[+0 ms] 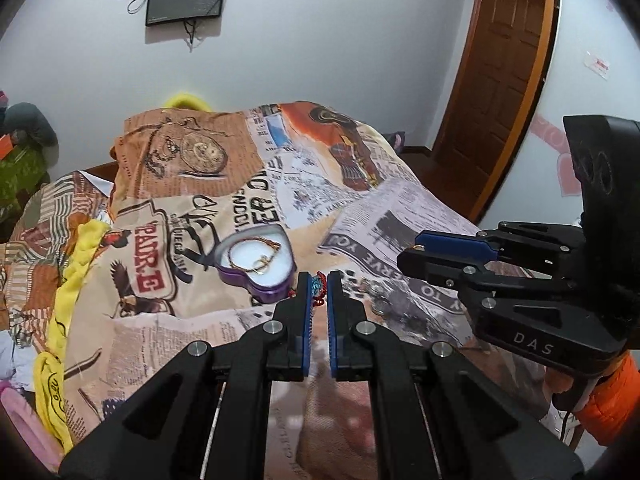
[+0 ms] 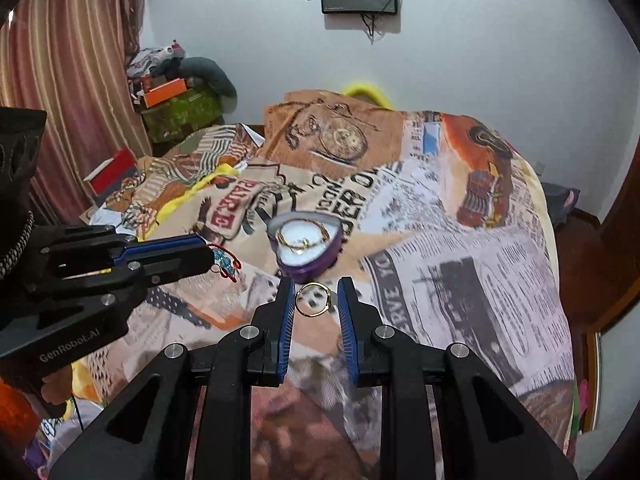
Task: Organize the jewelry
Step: 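Carry the bracelet with the left tool into the heart tin while the right tool drops the ring in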
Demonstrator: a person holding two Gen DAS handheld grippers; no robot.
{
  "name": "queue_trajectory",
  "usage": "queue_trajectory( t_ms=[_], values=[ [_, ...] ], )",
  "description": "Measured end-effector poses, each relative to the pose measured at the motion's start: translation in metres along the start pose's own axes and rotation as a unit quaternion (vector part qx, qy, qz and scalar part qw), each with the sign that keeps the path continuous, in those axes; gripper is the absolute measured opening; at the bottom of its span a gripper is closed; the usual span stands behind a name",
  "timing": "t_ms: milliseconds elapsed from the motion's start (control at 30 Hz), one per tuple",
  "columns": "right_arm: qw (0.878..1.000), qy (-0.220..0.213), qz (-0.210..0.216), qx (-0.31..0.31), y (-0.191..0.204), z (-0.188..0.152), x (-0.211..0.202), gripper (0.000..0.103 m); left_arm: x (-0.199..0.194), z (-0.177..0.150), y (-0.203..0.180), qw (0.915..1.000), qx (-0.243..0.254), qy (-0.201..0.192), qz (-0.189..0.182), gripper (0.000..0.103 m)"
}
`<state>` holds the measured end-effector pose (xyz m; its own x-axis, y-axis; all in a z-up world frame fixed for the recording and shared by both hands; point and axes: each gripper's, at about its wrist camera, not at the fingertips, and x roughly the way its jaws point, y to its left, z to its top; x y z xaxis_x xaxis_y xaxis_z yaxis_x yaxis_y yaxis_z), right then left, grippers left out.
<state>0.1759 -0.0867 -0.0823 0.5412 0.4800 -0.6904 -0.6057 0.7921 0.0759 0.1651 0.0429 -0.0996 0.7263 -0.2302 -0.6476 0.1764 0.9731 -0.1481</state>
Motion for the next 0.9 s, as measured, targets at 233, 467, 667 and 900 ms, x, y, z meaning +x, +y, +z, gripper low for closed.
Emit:
queue_trajectory(
  t_ms=[233, 467, 667, 900],
  values=[
    [1.000, -0.011, 0.012, 0.005, 0.003, 0.023, 0.013, 0.020, 0.009, 0.015, 0.026, 0.9997, -0.014, -0.012, 0.013, 0.005],
    [1.000, -0.008, 0.024, 0.017, -0.001, 0.043, 0.037, 0.020, 0.031, 0.033, 0.051, 0.9992, -0.033, -0.013, 0.017, 0.005],
    [0.999, 0.017, 0.031, 0.022, -0.009, 0.055, 0.067, 0.020, 0.059, 0.044, 0.064, 0.9992, -0.036, -0.002, 0.017, 0.005],
    [0.997, 0.058, 0.036, 0.025, -0.018, 0.062, 0.103, 0.020, 0.100, 0.043, 0.076, 0.9983, -0.048, 0.029, 0.011, 0.005]
  ],
)
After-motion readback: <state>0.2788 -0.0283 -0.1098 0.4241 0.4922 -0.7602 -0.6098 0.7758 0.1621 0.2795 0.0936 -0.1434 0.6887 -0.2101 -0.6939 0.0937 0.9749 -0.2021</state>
